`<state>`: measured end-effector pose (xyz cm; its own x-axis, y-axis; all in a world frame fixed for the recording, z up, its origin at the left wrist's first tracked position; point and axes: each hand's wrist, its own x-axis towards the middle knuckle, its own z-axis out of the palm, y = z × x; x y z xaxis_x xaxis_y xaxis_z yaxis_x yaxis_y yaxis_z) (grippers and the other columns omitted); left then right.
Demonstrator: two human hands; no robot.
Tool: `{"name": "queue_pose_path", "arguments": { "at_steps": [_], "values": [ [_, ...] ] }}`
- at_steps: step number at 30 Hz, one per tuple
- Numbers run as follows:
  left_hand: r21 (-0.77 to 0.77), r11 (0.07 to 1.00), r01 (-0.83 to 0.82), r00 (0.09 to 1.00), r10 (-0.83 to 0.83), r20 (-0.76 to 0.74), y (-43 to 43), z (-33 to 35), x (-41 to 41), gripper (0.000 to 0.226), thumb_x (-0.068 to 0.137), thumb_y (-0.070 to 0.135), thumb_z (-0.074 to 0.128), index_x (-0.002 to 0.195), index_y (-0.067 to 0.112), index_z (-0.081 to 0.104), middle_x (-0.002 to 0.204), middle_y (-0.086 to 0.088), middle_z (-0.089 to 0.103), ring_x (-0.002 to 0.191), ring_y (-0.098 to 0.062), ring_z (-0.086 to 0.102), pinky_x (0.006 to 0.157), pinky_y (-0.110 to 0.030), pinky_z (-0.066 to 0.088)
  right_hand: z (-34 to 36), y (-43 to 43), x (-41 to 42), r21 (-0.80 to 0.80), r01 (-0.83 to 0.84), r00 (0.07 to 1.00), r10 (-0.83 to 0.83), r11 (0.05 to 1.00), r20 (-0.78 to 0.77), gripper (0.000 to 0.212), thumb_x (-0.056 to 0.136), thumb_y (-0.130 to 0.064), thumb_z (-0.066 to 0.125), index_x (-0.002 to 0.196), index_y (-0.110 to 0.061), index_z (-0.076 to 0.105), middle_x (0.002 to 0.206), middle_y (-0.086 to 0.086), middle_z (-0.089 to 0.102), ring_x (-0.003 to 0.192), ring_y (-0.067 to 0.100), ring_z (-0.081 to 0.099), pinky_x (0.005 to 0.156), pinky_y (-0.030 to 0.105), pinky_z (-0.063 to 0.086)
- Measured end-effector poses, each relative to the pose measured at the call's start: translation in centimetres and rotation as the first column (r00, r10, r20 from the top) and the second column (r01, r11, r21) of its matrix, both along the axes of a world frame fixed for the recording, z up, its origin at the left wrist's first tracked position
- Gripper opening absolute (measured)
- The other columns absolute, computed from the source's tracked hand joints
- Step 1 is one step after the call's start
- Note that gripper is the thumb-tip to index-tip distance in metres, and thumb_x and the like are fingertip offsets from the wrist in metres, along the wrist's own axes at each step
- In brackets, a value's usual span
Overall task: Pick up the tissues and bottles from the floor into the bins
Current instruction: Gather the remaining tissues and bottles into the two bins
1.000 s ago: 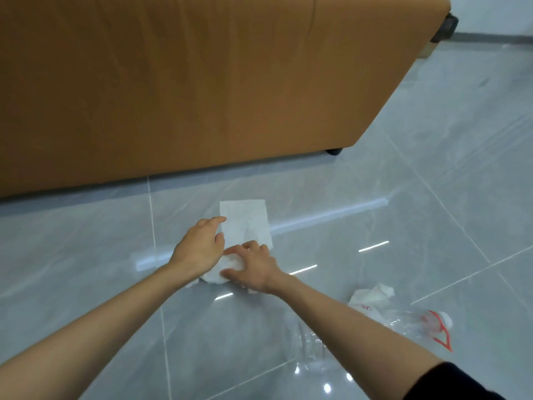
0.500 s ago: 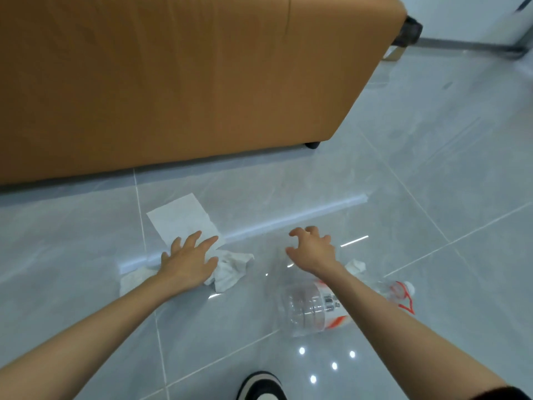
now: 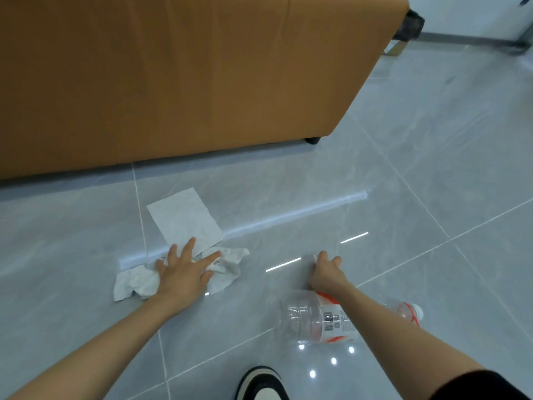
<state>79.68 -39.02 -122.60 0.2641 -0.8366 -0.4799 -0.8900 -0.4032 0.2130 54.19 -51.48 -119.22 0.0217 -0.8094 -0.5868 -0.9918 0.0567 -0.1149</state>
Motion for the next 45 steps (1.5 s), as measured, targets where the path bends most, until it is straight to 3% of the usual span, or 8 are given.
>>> {"name": "queue_pose_path", "arguments": {
  "at_steps": [3, 11, 17, 29, 33, 36, 40, 45],
  "values": [
    [-0.005, 1.000, -0.004, 1.000, 0.004, 0.025, 0.6, 0.2, 0.6, 0.044, 0.100, 0.045, 0.026, 0.142, 0.055, 0.019, 0.160, 0.002, -0.003, 0.144, -0.034, 0.003, 0.114, -0.055, 0.010, -0.3, 1.0, 2.9, -0.002, -0.084, 0.992, 0.084, 0.996, 0.098, 0.032, 0.095, -0.014, 0.041, 0.123, -0.002, 0.034, 0.120, 0.021, 0.037, 0.103, 0.045, 0.055, 0.085, 0.038, 0.044],
    [0.067, 0.995, 0.080, 0.985, -0.089, 0.148, 4.3, 1.5, 4.6, 0.046, 0.102, 0.038, 0.027, 0.147, 0.044, 0.017, 0.159, 0.007, 0.009, 0.146, -0.026, 0.005, 0.114, -0.058, 0.001, 1.3, 3.3, 15.0, 0.135, -0.040, 0.847, -0.038, 0.990, 0.531, 0.039, 0.083, -0.014, 0.060, 0.116, -0.009, 0.040, 0.105, 0.010, 0.054, 0.104, 0.034, 0.059, 0.088, 0.047, 0.053],
    [0.146, 0.988, 0.052, 0.977, -0.080, 0.197, 8.2, 2.8, 8.4, 0.054, 0.097, 0.049, 0.033, 0.146, 0.027, 0.027, 0.155, 0.005, 0.021, 0.146, -0.018, 0.010, 0.115, -0.054, 0.000, 2.5, 5.9, 22.1, 0.129, -0.081, 0.752, -0.025, 0.988, 0.659, 0.041, 0.086, -0.020, 0.061, 0.116, -0.015, 0.033, 0.106, 0.008, 0.053, 0.101, 0.031, 0.059, 0.088, 0.048, 0.053],
    [0.174, 0.969, -0.175, 0.970, 0.140, 0.198, 21.4, 4.7, 16.7, 0.062, 0.097, 0.054, 0.025, 0.148, 0.018, 0.024, 0.154, 0.003, 0.025, 0.146, -0.020, 0.007, 0.117, -0.042, 0.011, 3.9, 15.2, 31.9, -0.070, -0.477, 0.708, 0.430, 0.876, 0.561, 0.041, 0.088, -0.025, 0.053, 0.128, -0.021, 0.045, 0.109, 0.005, 0.061, 0.096, 0.027, 0.059, 0.080, 0.035, 0.048],
    [0.060, 0.982, -0.178, 0.946, 0.154, 0.284, 25.3, 6.3, 18.1, 0.069, 0.092, 0.058, 0.014, 0.149, 0.019, 0.023, 0.157, 0.003, 0.019, 0.146, -0.020, 0.008, 0.116, -0.038, 0.011, 4.7, 18.5, 35.0, -0.076, -0.681, 0.654, 0.652, 0.728, 0.384, 0.038, 0.087, -0.028, 0.053, 0.125, -0.028, 0.052, 0.126, 0.006, 0.052, 0.112, 0.027, 0.054, 0.089, 0.034, 0.044],
    [0.006, 0.977, -0.211, 0.940, 0.201, 0.275, 27.8, 7.1, 18.2, 0.058, 0.099, 0.046, 0.028, 0.149, 0.018, 0.022, 0.159, 0.005, 0.007, 0.147, -0.019, 0.001, 0.116, -0.037, 0.013, 5.8, 20.8, 36.6, -0.094, -0.814, 0.548, 0.811, 0.573, 0.204, 0.042, 0.088, -0.023, 0.052, 0.129, -0.028, 0.053, 0.137, 0.006, 0.040, 0.125, 0.031, 0.041, 0.100, 0.039, 0.039],
    [-0.160, 0.936, -0.315, 0.927, 0.340, 0.162, 30.4, 8.0, 17.8, 0.055, 0.101, 0.036, 0.030, 0.151, 0.019, 0.015, 0.159, 0.010, -0.001, 0.147, -0.016, -0.003, 0.115, -0.035, 0.015, 6.9, 23.6, 38.8, -0.112, -0.841, 0.465, 0.813, 0.529, 0.350, 0.058, 0.084, -0.023, 0.058, 0.140, -0.028, 0.040, 0.141, 0.005, 0.038, 0.130, 0.031, 0.029, 0.103, 0.040, 0.036],
    [-0.469, 0.760, -0.450, 0.886, 0.447, -0.125, 34.1, 7.9, 17.6, 0.057, 0.092, 0.029, 0.019, 0.147, 0.019, 0.031, 0.153, 0.007, 0.029, 0.142, -0.015, 0.023, 0.115, -0.032, 0.026, 6.1, 27.0, 40.2, -0.027, -0.874, 0.438, 0.813, 0.484, 0.383, 0.060, 0.078, -0.041, 0.071, 0.132, -0.034, 0.046, 0.130, 0.001, 0.052, 0.125, 0.026, 0.039, 0.104, 0.038, 0.036]
  ]
}}
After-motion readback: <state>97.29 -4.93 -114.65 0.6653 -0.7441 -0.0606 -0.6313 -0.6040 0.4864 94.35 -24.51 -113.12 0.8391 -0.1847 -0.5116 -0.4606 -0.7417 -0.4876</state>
